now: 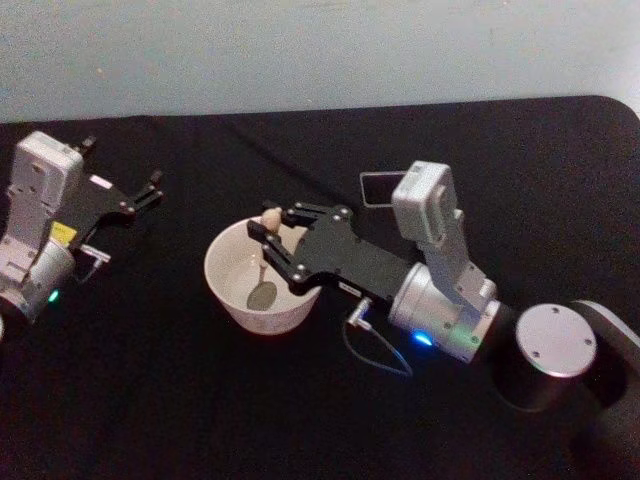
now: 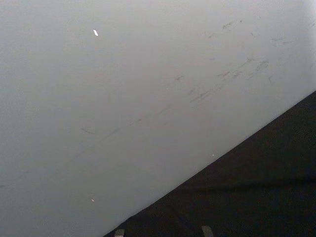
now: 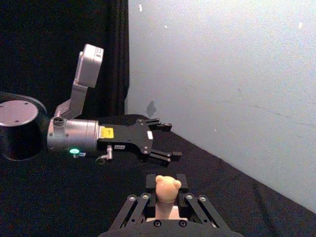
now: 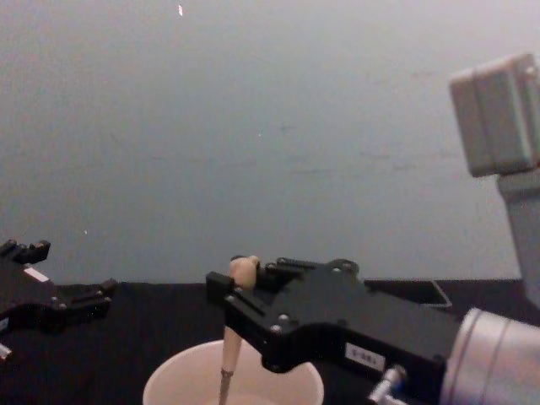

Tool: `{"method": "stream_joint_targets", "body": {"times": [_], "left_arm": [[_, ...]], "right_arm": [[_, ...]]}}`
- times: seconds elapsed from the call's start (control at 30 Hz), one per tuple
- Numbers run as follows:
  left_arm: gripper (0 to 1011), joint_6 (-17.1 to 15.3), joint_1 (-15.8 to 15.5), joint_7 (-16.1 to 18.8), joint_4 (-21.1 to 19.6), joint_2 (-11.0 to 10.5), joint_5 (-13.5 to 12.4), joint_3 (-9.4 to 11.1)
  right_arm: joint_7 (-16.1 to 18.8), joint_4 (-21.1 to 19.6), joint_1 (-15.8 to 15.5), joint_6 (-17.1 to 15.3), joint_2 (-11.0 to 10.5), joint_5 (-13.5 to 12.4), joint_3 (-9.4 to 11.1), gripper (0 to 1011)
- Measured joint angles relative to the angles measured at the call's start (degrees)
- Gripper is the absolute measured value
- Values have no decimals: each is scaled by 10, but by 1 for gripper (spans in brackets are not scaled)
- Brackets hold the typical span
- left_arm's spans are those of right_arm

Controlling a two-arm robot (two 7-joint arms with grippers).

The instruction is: Pick up the stirring spoon with one hand, stir inside the cup, then place it back in its original position.

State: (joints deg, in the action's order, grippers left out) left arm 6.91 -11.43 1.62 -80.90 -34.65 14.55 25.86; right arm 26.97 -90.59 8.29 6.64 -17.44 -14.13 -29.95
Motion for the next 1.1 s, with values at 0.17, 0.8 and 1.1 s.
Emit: {"method": "stream_joint_targets", "body": {"times": [0.17, 0.8, 1.1], "left_arm": [[1001, 0, 0, 0, 0, 0, 0, 0], [1001, 0, 0, 0, 0, 0, 0, 0], [1001, 0, 0, 0, 0, 0, 0, 0]], "right_arm": [[-15, 24, 16, 0, 19, 11, -4, 230], [-33, 50, 31, 1, 31, 24, 19, 229], [-17, 13, 4, -2, 3, 2, 34, 230]]}}
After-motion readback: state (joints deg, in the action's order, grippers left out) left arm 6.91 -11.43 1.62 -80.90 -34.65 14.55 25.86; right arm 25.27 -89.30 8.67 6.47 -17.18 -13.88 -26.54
